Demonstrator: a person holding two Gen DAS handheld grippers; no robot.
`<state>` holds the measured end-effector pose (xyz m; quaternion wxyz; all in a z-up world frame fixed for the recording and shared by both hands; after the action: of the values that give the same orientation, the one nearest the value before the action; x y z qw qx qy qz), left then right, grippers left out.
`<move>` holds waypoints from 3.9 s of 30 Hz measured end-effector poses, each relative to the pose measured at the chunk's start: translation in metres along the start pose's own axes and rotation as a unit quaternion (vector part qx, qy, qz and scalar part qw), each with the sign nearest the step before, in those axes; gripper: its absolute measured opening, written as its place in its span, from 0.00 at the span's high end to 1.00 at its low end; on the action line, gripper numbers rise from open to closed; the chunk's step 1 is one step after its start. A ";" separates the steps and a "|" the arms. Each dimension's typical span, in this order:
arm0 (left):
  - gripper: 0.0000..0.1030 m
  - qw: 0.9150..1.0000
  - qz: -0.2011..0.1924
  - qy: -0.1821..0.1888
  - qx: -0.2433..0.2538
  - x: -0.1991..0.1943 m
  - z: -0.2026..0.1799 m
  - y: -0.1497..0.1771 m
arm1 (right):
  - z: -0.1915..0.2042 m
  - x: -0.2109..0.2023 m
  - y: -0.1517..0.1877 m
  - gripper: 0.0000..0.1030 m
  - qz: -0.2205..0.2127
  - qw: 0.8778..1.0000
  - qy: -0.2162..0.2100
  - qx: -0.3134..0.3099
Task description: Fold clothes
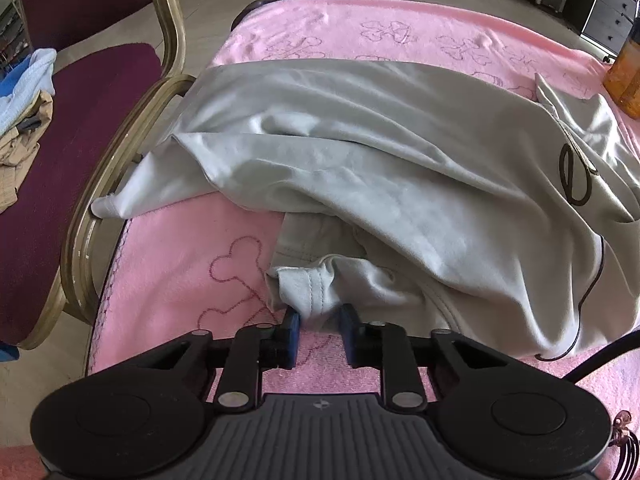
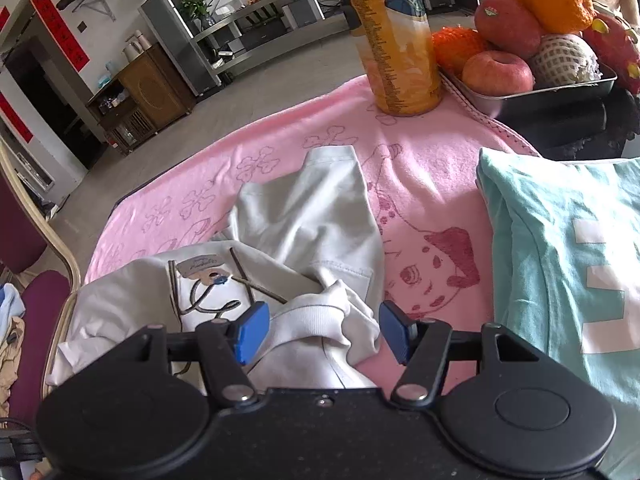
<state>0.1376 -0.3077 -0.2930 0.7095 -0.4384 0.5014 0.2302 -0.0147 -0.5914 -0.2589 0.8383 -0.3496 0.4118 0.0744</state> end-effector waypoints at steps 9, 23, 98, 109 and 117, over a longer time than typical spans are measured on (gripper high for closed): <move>0.97 0.999 -0.036 0.026 -0.013 -0.051 0.003 -0.009 | -0.003 0.002 0.000 0.42 0.006 1.000 -0.002 0.011; 0.98 0.992 -0.125 0.027 0.001 -0.106 -0.037 -0.197 | -0.013 0.003 -0.028 0.42 -0.014 0.995 -0.047 0.086; 0.78 0.896 0.002 0.349 -0.276 0.007 -0.070 -0.065 | 0.031 0.071 0.020 0.87 0.089 0.991 -0.067 0.070; 1.00 0.900 0.008 0.337 -0.275 0.025 -0.075 -0.078 | 0.031 0.071 0.020 0.82 0.091 0.991 -0.067 0.072; 1.00 0.934 -0.044 0.278 -0.218 -0.018 -0.059 -0.071 | 0.035 0.045 0.010 0.59 0.070 0.993 -0.076 0.061</move>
<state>0.1549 -0.3927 -0.2556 0.4380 -0.6505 0.5965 0.1710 0.0323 -0.5686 -0.2829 0.8796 -0.2617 0.3738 0.1343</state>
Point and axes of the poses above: each gripper's, at about its wrist camera, not at the fingertips, and x roughly the way its jaws point, z to its left, y to its underside, the point moved 10 cm from there along x, roughly the way its jaws point, and after that the axes turned 4 degrees about x, right-handed, at the moved point
